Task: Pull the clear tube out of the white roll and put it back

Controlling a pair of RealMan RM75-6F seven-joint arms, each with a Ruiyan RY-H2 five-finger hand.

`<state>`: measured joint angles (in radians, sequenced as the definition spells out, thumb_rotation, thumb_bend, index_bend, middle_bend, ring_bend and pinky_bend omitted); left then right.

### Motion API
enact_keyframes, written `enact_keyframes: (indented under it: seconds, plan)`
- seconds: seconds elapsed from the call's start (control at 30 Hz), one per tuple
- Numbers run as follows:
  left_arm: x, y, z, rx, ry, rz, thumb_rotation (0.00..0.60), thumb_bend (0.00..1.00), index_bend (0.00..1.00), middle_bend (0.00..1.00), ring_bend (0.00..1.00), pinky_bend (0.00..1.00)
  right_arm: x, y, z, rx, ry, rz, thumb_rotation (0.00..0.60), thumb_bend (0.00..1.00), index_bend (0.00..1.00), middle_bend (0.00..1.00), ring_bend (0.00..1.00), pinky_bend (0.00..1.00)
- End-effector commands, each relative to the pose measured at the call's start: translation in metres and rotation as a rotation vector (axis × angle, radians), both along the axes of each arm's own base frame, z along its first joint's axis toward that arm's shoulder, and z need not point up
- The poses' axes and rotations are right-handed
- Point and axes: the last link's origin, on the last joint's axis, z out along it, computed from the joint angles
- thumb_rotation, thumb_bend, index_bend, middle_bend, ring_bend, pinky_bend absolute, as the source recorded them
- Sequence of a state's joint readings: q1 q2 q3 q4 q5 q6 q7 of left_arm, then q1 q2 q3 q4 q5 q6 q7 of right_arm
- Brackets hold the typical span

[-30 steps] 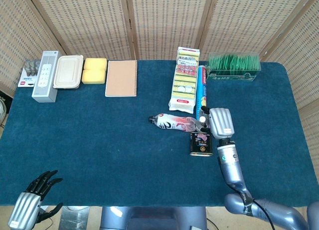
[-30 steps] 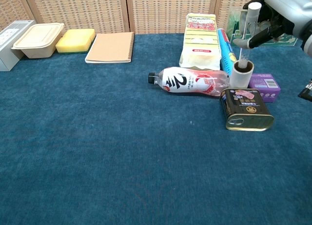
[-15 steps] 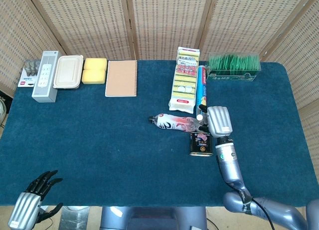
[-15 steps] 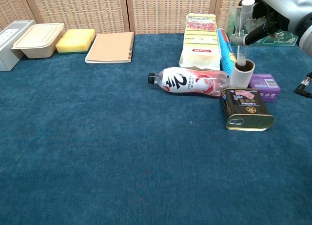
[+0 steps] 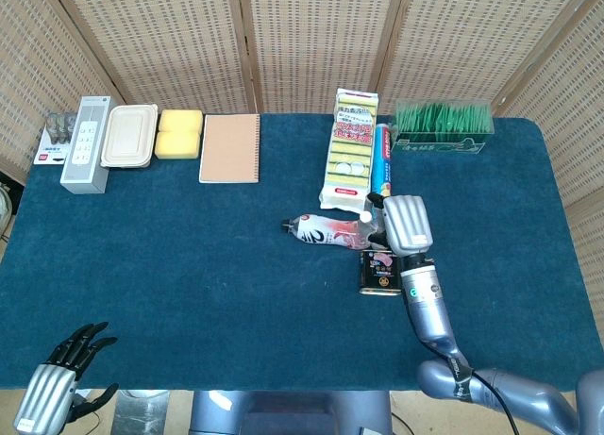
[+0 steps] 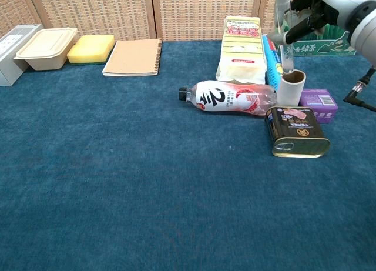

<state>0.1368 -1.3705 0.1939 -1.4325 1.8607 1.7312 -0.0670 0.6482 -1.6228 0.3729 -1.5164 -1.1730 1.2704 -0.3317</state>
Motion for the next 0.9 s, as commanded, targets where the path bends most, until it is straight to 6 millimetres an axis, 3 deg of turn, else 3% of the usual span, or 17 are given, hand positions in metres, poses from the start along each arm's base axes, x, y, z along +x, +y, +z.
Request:
enact_keyframes:
  seconds: [0.03,0.9]
  plan:
    - [0.000,0.000,0.000,0.000,-0.001,-0.001,0.600,0.18,0.23,0.15,0.12,0.22,0.004,-0.001,0.002,-0.007,0.002,0.006,0.600,0.36,0.66,0.78,0.83,0.77]
    - [0.002,-0.001,0.001,-0.002,-0.011,-0.015,0.600,0.18,0.24,0.15,0.12,0.24,0.016,0.005,0.035,-0.069,-0.010,0.038,0.600,0.38,0.70,0.82,0.88,0.80]
